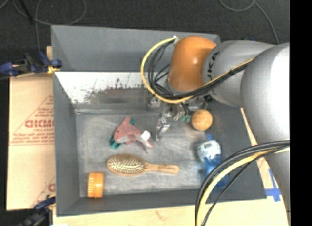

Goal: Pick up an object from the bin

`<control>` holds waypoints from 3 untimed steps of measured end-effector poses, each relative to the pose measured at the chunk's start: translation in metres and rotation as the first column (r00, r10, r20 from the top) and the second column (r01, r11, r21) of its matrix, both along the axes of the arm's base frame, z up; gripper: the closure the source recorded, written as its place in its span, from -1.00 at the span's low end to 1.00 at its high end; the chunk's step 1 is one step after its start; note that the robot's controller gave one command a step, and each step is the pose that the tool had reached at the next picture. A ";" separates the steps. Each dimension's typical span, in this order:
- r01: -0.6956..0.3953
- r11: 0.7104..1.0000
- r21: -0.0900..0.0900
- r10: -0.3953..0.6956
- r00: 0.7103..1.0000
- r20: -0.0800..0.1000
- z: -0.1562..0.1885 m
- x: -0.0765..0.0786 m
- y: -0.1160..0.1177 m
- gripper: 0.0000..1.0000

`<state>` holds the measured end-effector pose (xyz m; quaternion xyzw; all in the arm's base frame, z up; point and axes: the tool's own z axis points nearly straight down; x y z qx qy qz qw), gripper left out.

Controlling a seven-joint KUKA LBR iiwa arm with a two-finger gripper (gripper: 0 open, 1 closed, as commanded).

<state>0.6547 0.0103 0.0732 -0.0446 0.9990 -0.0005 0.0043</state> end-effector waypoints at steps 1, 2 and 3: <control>0.106 0.994 0.000 -0.106 0.994 0.003 0.000 -0.015 0.032 -1.00; 0.100 0.995 0.002 -0.100 0.995 0.005 0.001 -0.017 0.076 1.00; 0.099 0.995 0.002 -0.099 0.995 0.005 0.001 -0.017 0.076 1.00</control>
Offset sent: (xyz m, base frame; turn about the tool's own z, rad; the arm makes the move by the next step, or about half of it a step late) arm -0.0212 0.0772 -0.0032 0.0999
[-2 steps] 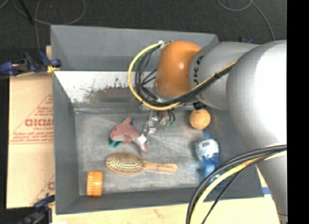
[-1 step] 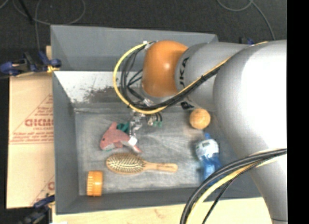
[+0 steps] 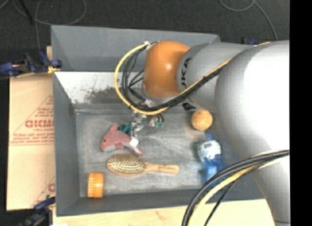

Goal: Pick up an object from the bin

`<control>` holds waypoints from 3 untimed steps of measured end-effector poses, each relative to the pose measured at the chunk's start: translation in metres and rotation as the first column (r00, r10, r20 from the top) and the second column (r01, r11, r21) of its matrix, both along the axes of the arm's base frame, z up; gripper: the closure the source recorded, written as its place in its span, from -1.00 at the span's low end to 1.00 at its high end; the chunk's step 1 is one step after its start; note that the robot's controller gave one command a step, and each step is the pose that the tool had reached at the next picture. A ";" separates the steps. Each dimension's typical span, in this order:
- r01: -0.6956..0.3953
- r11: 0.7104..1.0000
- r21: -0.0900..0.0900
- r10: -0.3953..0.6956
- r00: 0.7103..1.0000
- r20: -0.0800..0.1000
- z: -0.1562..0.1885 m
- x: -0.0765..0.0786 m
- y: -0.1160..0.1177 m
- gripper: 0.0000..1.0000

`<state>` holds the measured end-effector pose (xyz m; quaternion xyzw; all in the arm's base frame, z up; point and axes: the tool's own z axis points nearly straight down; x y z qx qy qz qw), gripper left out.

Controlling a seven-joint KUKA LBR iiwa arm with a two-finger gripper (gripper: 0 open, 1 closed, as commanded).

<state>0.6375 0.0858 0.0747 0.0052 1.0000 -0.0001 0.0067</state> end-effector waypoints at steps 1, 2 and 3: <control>-0.093 0.996 -0.002 0.093 0.996 -0.006 0.148 -0.001 0.001 1.00; -0.093 0.996 -0.002 0.093 0.996 -0.008 0.147 -0.001 0.000 -1.00; -0.094 0.996 -0.002 0.094 0.996 -0.008 0.147 -0.001 0.001 -1.00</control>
Offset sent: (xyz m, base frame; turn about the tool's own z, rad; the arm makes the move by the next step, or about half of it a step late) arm 0.0000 0.0000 0.0000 0.0000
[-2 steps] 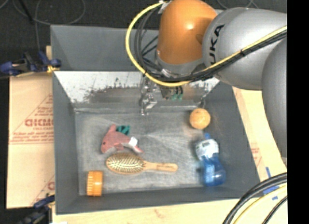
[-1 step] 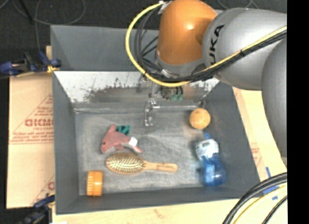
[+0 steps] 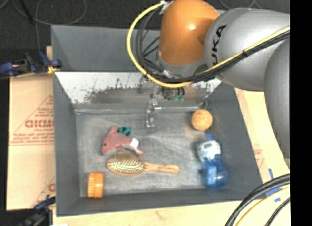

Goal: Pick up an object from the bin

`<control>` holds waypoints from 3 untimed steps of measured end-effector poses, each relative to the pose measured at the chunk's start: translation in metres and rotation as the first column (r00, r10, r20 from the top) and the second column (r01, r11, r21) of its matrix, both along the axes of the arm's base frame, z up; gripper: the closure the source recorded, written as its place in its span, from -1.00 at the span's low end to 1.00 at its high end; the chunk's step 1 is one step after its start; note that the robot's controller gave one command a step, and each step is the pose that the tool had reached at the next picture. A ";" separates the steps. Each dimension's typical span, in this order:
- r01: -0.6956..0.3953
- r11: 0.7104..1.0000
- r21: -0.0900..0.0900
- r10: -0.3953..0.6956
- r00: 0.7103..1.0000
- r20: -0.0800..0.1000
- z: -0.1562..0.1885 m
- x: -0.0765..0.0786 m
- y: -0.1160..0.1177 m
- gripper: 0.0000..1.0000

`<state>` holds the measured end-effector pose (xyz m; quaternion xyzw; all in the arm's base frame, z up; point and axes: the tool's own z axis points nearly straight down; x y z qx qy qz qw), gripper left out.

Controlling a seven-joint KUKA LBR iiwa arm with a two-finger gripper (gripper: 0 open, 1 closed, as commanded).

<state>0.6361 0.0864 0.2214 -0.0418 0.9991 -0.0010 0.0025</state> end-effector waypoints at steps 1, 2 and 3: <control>0.026 1.000 0.005 -0.026 1.000 0.004 -0.057 -0.012 0.006 -1.00; 0.012 1.000 0.002 -0.012 1.000 -0.001 -0.139 -0.009 0.037 1.00; 0.012 1.000 0.002 -0.012 1.000 -0.001 -0.139 -0.008 0.037 -1.00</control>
Offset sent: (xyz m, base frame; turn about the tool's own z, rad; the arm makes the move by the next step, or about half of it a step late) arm -0.0101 0.0381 -0.1407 0.0133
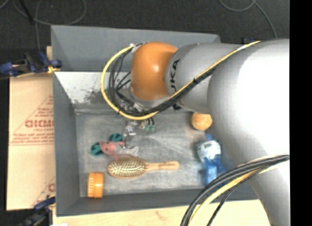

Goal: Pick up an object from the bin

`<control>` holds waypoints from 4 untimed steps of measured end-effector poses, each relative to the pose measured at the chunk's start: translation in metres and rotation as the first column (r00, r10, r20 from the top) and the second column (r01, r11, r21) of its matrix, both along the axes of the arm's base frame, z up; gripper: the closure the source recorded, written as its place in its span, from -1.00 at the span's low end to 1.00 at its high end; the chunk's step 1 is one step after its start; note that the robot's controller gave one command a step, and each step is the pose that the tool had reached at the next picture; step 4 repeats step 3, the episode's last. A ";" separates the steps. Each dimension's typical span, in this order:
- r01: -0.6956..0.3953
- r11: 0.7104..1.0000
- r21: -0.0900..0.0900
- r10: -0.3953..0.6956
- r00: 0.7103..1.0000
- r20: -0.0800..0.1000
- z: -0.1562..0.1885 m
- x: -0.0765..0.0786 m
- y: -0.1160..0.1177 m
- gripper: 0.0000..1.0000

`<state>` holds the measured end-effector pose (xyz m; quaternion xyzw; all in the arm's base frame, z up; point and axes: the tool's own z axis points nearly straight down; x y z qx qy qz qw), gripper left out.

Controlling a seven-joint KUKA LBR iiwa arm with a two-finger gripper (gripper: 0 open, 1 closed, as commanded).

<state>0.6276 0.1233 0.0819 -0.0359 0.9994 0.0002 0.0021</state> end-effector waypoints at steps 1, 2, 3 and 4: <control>0.000 1.000 0.000 0.000 1.000 0.000 0.000 0.000 0.000 -1.00; 0.022 1.000 0.004 -0.022 1.000 0.007 -0.008 -0.036 0.052 1.00; 0.022 1.000 0.004 -0.022 1.000 0.007 -0.008 -0.036 0.052 1.00; 0.022 1.000 0.004 -0.022 1.000 0.007 -0.008 -0.036 0.052 1.00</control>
Offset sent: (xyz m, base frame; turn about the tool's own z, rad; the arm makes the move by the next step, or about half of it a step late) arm -0.0395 0.0515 -0.0119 0.0224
